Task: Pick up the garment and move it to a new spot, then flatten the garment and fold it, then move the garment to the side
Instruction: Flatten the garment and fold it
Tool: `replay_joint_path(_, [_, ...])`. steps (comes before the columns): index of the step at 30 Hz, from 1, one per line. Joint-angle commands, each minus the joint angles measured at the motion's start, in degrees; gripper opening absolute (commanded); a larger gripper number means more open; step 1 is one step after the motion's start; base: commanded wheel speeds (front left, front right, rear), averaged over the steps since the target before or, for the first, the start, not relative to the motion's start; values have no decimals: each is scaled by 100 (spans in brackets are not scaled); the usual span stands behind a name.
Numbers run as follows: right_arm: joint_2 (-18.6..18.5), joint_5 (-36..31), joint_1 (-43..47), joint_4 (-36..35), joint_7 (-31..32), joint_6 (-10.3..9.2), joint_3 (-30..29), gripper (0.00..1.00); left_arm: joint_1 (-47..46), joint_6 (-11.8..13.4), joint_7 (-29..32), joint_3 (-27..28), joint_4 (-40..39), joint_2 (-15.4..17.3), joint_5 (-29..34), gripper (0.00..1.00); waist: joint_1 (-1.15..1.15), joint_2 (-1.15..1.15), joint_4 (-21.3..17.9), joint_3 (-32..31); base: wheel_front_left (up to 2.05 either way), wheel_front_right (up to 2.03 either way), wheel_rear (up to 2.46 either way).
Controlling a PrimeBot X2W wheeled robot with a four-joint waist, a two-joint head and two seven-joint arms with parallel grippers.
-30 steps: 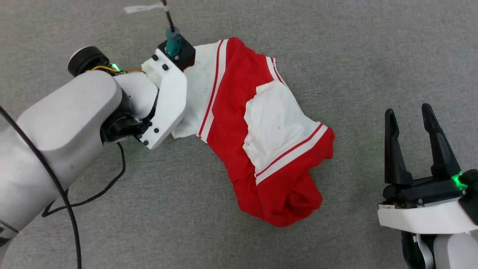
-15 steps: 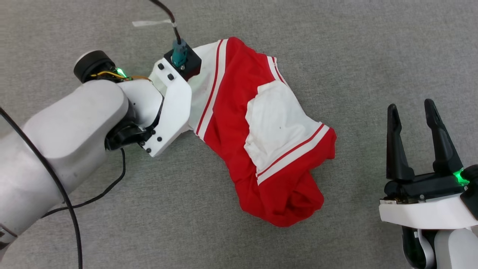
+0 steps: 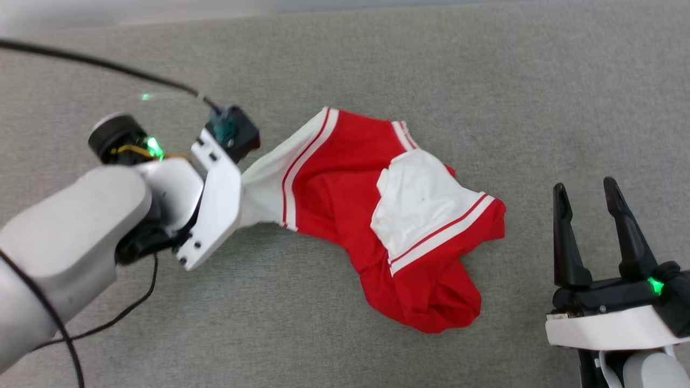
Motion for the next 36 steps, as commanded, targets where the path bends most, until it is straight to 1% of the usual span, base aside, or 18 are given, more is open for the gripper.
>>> replay_joint_path(1, [4,-41,94,37,-11,-2,-26,100,272,1,-62,8,-82,157,23,0,0,0,169,-220,0,0,0])
replay_joint_path(5, [4,-58,203,83,-11,-2,-18,100,861,74,-177,7,-230,408,-31,0,0,0,218,-375,0,0,0])
replay_joint_path(8, [4,-96,273,122,-11,-2,-10,100,1344,197,-301,7,-352,474,-140,0,0,0,229,-456,0,0,0])
replay_joint_path(13, [4,-118,349,246,-11,-2,29,100,2067,336,-426,10,-240,360,-336,0,0,0,227,-558,0,0,0])
replay_joint_path(14, [4,-118,349,246,-11,-2,29,100,2067,336,-426,10,-240,360,-336,0,0,0,227,-558,0,0,0])
replay_joint_path(16, [4,-138,374,296,-11,-2,53,100,2246,398,-595,7,-93,260,-326,0,0,0,222,-610,0,0,0])
replay_joint_path(17, [5,-156,376,323,-11,-2,71,100,2313,444,-719,9,-11,202,-293,82,0,0,221,-647,0,0,0])
replay_joint_path(18, [3,-164,374,346,-11,-2,73,100,2367,485,-872,46,54,149,-301,100,0,0,226,-685,0,0,0])
replay_joint_path(20, [4,-171,365,369,-11,-2,71,100,2403,559,-1226,156,142,54,-266,100,0,0,243,-777,0,0,0])
replay_joint_path(21, [5,-206,336,360,-11,-2,95,100,2420,682,-1700,316,192,25,-162,100,0,0,259,-872,0,0,0])
replay_joint_path(24, [5,-276,225,308,-11,-2,124,100,2514,912,-2331,464,172,-7,41,100,0,0,292,-1009,0,0,0])
replay_joint_path(25, [3,-315,164,267,-11,-2,118,100,2549,1009,-2536,518,139,-7,105,100,0,0,303,-1045,0,0,0])
replay_joint_path(26, [3,-315,164,267,-11,-2,118,100,2549,1009,-2536,518,139,-7,105,100,0,0,303,-1045,0,0,0])
replay_joint_path(27, [4,-432,2,186,-11,-2,108,100,2633,1263,-2990,676,50,8,197,100,0,0,321,-1091,0,0,0])
replay_joint_path(29, [4,-612,-212,91,-11,-2,113,100,2778,1541,-3432,838,-69,3,235,100,0,0,336,-1112,0,0,0])
replay_joint_path(30, [4,-612,-212,91,-11,-2,113,100,2778,1541,-3432,838,-69,3,235,100,0,0,336,-1112,0,0,0])
replay_joint_path(34, [5,-959,-818,-122,-11,-2,117,100,3082,2151,-4294,1171,-288,-22,317,100,0,0,376,-1070,0,0,0])
replay_joint_path(36, [5,-1131,-1146,-71,-11,-2,198,100,3265,2490,-4691,1355,-368,-77,362,100,0,0,401,-1032,0,0,0])
